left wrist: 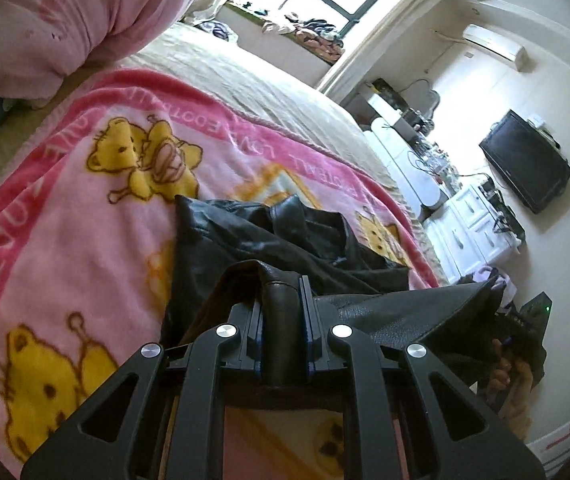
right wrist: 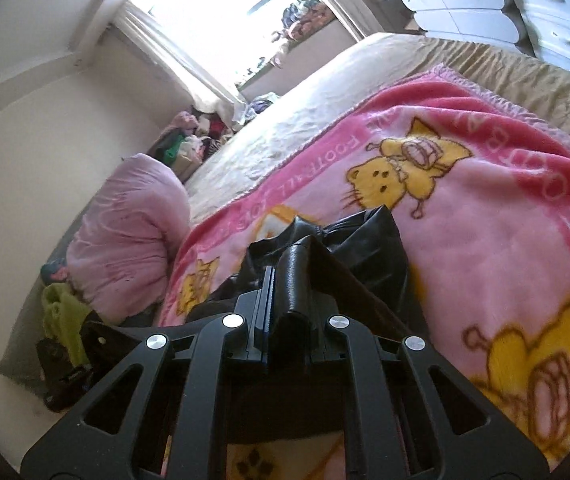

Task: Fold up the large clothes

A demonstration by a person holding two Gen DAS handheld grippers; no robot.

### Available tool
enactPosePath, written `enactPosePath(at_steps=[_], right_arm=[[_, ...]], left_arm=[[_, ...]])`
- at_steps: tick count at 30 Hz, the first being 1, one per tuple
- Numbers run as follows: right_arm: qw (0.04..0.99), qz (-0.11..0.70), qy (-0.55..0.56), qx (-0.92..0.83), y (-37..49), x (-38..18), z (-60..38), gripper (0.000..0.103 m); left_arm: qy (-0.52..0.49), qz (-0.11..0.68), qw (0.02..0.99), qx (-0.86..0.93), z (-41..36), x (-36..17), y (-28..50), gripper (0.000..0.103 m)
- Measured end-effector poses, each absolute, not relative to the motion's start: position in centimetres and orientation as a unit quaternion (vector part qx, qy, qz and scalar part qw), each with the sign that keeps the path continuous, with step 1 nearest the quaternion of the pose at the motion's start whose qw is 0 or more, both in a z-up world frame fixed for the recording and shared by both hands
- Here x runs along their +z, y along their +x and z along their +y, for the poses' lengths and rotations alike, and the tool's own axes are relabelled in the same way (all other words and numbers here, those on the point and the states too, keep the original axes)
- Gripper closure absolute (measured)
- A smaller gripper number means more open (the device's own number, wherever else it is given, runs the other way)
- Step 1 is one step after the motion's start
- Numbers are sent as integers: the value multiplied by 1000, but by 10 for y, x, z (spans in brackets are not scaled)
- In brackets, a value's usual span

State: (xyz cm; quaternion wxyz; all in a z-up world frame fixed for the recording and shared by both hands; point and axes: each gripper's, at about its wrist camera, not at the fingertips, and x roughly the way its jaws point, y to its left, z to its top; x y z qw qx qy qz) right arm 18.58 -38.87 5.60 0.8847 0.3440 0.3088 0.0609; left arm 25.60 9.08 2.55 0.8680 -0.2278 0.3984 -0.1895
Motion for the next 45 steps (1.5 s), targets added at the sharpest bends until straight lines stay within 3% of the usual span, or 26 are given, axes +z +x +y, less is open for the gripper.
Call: enactPosePath(at_steps=[16,21,23,26,29,36,42,45], right_arm=[[857,378,350,0,263,-1,-396,92],[853,384,354,-6,270,-11,-400,76],[855,377,356,-5,270,-11,-402,59],[868,364,336,-21,270,-6,-402,46],[881,353,312,-30,267,-3,-403,39],[915,352,197,-19,271,-4,-382,37],[934,327,141,22,266,-3,-367,34],[935,329,129,33,268,-6,-362,34]], left_arm=[[-242,447,843,-178,90,-28,326,80],[-255,434,843,-187,92,-37,326,65],[-253,423,851,-183,95,-35,324,53],[-237,410,864,-169,98,-28,323,49],[-213,399,879,-147,100,-22,321,48],[-99,399,906,-99,82,-36,329,46],[-81,418,897,-119,71,-64,341,46],[-88,415,897,-123,71,-67,344,57]])
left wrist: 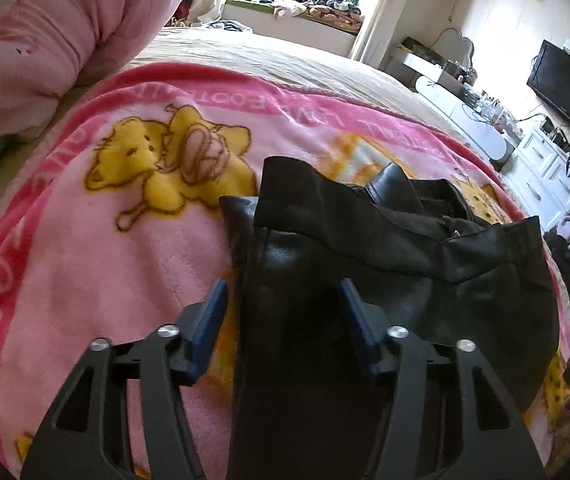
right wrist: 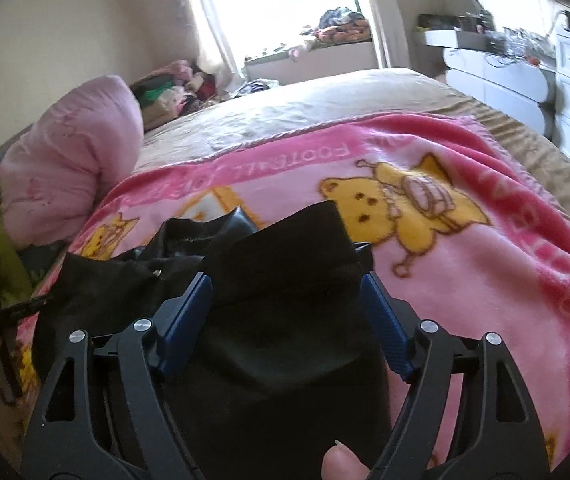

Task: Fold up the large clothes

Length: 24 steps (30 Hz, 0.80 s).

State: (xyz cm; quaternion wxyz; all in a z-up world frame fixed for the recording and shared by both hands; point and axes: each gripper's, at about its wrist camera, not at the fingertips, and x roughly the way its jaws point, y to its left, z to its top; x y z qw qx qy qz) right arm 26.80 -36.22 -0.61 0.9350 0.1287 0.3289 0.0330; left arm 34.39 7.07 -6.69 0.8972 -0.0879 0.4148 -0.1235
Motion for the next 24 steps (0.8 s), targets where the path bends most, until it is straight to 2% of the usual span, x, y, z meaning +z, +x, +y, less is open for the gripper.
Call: enactPosePath(at_steps=[1,6,7,8,9,10,11,19,24], right_arm=[[931,346,113,17,274,-10,-359,34],[921,377,98,-13,297,-24,-362,34],[921,376,97,-13,299,-26,-363,38],[923,374,93,-17,301,-27,-365,60],[923,375,89,-19,303,-27,-365,70],[924,373,84,-26,302,-27,-365,86],[926,367,86,-28,300,-25,-367,94],[946,278,164,-16,271,15,-387,95],[939,291,176,-39,296,10,-393,95]], left_arm=[[-90,413,897,-127,70,-67,344,63],[-72,399,906,-121,62,-62,340,80],[-70,396,908,-121,61,-60,339,84],[-69,391,910,-122,60,-58,338,86],[-69,385,912,-122,60,-55,337,87],[-69,377,916,-121,60,-51,335,90],[-70,370,919,-120,61,-47,334,91],[-93,311,935,-144,68,-2,323,91],[-70,319,937,-125,55,0,344,91]])
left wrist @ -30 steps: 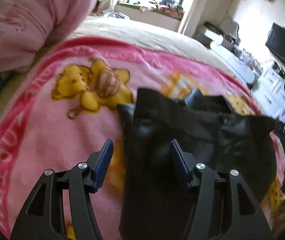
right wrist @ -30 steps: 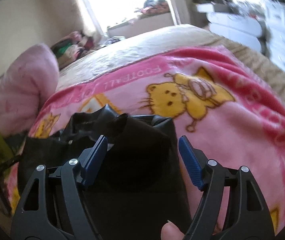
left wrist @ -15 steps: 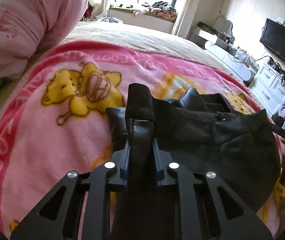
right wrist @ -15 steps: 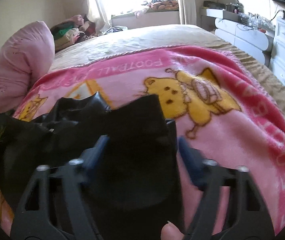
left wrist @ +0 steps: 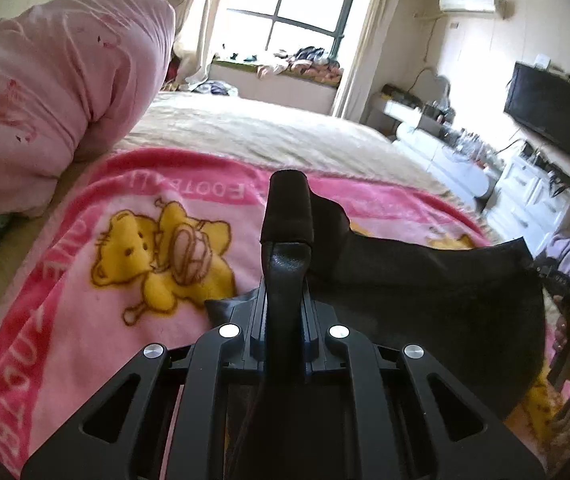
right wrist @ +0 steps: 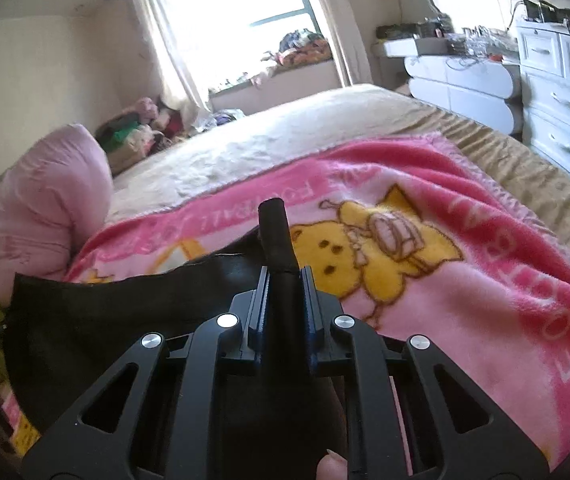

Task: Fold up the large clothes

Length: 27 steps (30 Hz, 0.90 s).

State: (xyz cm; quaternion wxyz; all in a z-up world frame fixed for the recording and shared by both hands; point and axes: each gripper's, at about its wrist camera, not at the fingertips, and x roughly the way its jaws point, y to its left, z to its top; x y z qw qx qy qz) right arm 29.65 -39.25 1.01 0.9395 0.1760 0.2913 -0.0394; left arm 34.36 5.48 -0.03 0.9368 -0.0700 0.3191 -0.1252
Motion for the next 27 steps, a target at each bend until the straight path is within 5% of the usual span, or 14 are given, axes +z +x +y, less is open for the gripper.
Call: enactPosePath(at_steps=[22,27], right_arm=[[894,403,174,-86,334,-58,-393,88],[895,402,177,-75,328,-50,-392,77]], left_arm=[[-35,410,908,-72,48,-78,385,75],[-31,406,911,-65,48,-72,379,68]])
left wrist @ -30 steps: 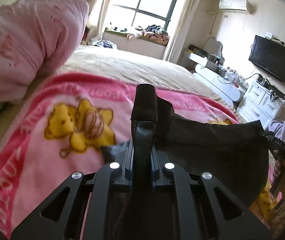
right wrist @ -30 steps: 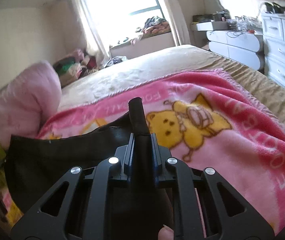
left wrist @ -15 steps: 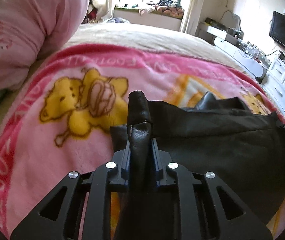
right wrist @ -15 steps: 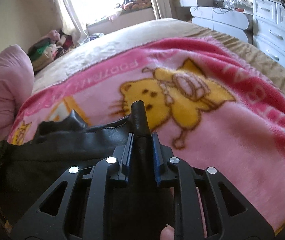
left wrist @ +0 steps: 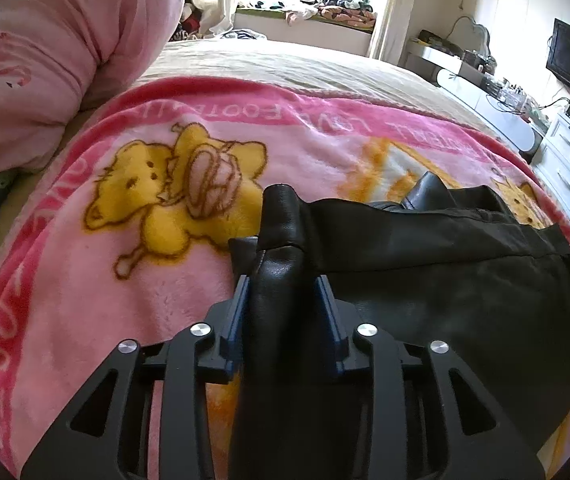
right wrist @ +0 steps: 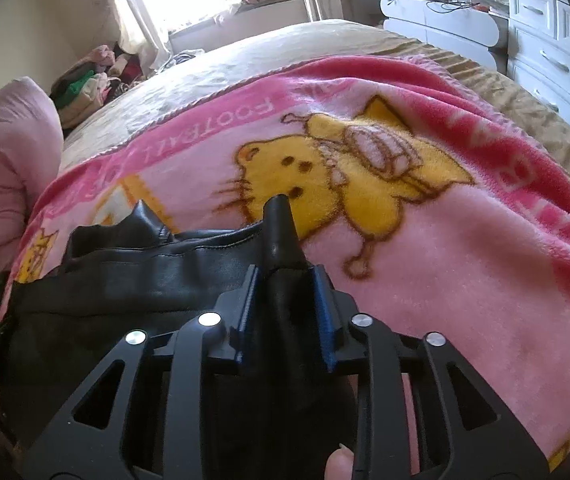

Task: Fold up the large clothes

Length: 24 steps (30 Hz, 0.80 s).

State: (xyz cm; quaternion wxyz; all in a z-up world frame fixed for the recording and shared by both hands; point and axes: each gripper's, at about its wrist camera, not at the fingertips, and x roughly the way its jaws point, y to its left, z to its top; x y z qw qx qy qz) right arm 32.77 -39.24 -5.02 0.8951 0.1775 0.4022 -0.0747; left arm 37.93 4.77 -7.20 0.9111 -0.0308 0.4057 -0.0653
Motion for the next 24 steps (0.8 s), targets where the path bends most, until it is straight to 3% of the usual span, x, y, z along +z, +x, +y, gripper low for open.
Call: enactPosePath(at_steps=[3,6,8,14,24], right_arm=[[895,404,182,-63,322,-46,-390,50],[896,408,163,-66,315,-44,-384,44],[897,406,162,-62,307,-42,-384,32],[903,390,174,-43,277,-31,-387,18],[912,366,185,-2,234,-11,-377,12]], left_arm=[[-33,406,911,-62,49,-68,376,54],[-33,406,911,-62,50,-65,371,33],[-28,404,913,-60,49,-61,366,12],[-22,397,916,-58,50,-48,350,4],[-39,385,920,-60,56,-29,324,4]])
